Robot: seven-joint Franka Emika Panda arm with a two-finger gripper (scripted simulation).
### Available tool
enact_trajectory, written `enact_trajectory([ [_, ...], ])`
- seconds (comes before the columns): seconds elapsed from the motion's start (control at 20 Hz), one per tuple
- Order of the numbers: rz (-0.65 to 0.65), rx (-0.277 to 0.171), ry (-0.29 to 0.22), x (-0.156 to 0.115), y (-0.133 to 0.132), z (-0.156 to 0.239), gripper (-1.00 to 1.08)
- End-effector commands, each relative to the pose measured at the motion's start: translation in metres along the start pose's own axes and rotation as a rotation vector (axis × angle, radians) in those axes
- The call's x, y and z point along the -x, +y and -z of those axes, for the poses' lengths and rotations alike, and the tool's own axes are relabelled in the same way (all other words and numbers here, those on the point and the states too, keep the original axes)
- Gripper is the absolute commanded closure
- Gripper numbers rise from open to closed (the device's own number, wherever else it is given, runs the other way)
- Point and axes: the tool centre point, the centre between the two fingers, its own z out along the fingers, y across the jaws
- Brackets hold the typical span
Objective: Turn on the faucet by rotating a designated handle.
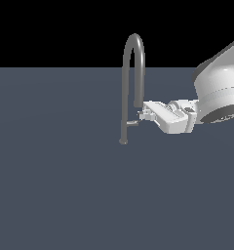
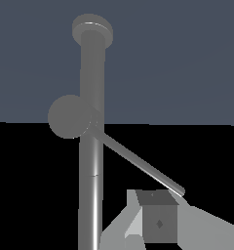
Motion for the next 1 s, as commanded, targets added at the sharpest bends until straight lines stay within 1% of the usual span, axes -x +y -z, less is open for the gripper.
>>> enact_trajectory([
  [0.0, -0.008, 0.001, -0.003, -0.012, 0.008, 0.0, 1.08],
  [0.2, -0.014, 0.004, -0.003, -0.037, 0.022, 0.0, 1.08],
  [0.25, -0.014, 0.004, -0.003, -0.037, 0.022, 0.0, 1.08],
  [0.3, 0.004, 0.005, -0.006, -0.02, 0.016, 0.0, 1.08],
  [0.7, -0.013, 0.005, -0.003, -0.07, 0.021, 0.0, 1.08],
  [0.75, -0.013, 0.005, -0.003, -0.07, 0.021, 0.0, 1.08],
  [0.8, 0.015, 0.01, -0.009, -0.047, 0.016, 0.0, 1.08],
  [0.95, 0.008, 0.008, -0.007, -0.06, 0.012, 0.0, 1.08],
])
